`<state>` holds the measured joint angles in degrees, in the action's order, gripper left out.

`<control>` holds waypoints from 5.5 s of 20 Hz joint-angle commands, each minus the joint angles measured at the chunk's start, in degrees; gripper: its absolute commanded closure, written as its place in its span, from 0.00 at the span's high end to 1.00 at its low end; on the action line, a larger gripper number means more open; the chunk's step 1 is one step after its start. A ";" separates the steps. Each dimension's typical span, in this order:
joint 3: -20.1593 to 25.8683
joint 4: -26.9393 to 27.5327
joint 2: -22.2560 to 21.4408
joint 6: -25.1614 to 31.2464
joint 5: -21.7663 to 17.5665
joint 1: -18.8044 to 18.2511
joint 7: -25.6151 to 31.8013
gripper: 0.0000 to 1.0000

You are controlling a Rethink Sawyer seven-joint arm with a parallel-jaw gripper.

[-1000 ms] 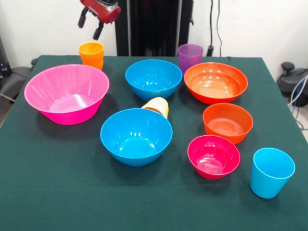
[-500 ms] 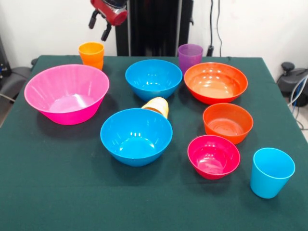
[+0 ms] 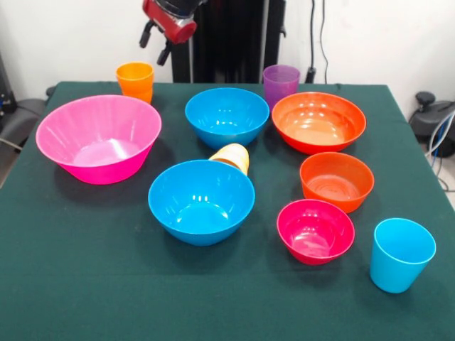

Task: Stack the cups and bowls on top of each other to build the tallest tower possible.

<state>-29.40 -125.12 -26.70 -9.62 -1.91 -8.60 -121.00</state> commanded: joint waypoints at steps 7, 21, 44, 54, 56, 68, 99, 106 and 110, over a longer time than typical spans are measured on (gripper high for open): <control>12.33 1.15 8.07 -8.19 0.17 -3.08 -11.19 1.00; 11.69 4.98 10.67 -9.21 -1.02 -1.74 -6.82 1.00; 4.40 6.62 -0.93 7.56 -1.72 6.07 -0.95 1.00; 6.13 8.20 -0.82 7.50 -5.44 4.03 -1.07 1.00; 6.56 8.32 -0.74 7.56 -5.80 3.66 -1.25 1.00; 6.83 8.06 -0.69 7.24 -6.65 3.41 -2.58 1.00; 5.08 7.30 0.38 6.11 -3.70 7.68 -5.48 1.00; 3.37 7.50 -3.16 10.01 -4.18 8.57 -3.92 1.00; 3.94 7.63 -2.75 9.50 -4.60 7.77 -3.75 1.00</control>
<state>-28.99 -121.98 -29.68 -6.48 -6.37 -1.23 -121.33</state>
